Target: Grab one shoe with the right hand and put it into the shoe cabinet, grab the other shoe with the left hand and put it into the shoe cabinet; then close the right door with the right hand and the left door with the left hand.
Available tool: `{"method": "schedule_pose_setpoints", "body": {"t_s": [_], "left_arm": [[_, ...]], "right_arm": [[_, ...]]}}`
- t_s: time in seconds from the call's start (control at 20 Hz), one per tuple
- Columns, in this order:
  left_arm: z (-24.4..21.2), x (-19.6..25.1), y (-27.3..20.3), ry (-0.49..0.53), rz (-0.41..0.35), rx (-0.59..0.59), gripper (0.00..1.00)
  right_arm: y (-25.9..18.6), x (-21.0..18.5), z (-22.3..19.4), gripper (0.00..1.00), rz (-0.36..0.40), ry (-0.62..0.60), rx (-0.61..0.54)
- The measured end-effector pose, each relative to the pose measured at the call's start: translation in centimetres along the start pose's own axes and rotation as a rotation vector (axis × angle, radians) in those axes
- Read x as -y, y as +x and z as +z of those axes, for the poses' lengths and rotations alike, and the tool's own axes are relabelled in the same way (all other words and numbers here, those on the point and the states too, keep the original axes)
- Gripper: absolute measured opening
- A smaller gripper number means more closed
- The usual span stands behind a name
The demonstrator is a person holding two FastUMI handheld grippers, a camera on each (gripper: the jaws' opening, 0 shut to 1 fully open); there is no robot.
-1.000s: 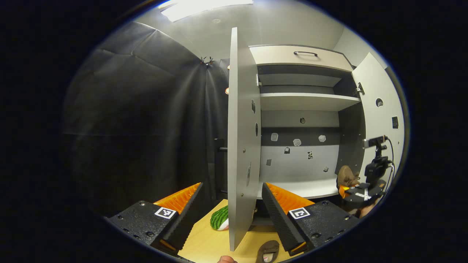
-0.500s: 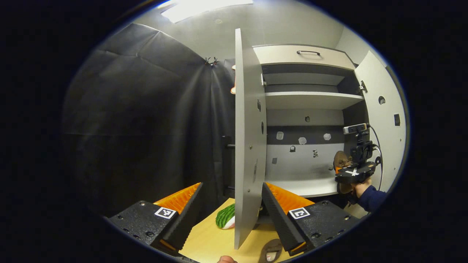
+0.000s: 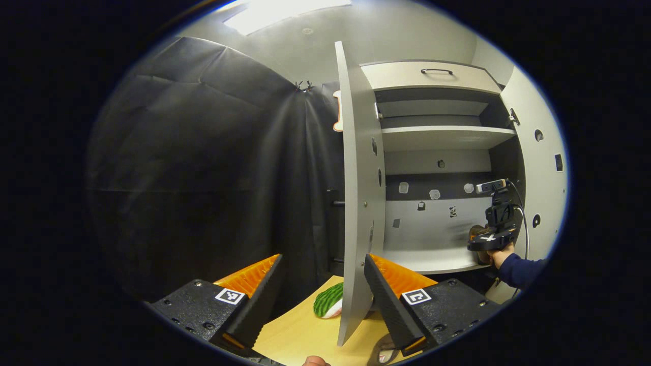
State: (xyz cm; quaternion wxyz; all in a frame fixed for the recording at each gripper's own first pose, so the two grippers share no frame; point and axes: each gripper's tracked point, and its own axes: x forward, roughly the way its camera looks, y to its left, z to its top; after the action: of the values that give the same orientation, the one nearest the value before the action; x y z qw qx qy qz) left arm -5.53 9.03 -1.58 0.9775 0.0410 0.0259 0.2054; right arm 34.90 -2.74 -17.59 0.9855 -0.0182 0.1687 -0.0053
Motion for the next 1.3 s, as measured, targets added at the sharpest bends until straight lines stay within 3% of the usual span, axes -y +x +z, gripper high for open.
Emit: {"method": "schedule_pose_setpoints", "body": {"t_s": [0.55,0.65,0.8,0.85,0.9,1.3], "left_arm": [[-0.1,3.0,-0.2,-0.003,-0.067,-0.007,0.96],[0.1,3.3,-0.3,0.003,-0.077,-0.003,0.96],[0.4,3.4,-0.6,0.006,-0.086,0.004,0.96],[0.4,3.4,-0.8,0.007,-0.090,0.005,0.96],[0.4,3.3,-1.0,0.006,-0.093,0.005,0.93],[0.2,3.5,-2.3,-0.028,-0.141,0.004,0.96]], "right_arm": [[1.2,0.5,-0.9,0.06,-0.003,0.051,-0.075],[1.2,-0.3,-1.2,0.13,0.028,0.037,-0.094],[0.5,-1.3,-1.3,0.62,0.061,-0.007,-0.092],[0.2,-1.7,-1.5,0.69,0.073,-0.018,-0.099],[-0.2,-2.0,-1.5,0.71,0.082,-0.029,-0.101],[-3.4,-1.4,-1.4,0.71,0.080,-0.007,-0.134]]}}
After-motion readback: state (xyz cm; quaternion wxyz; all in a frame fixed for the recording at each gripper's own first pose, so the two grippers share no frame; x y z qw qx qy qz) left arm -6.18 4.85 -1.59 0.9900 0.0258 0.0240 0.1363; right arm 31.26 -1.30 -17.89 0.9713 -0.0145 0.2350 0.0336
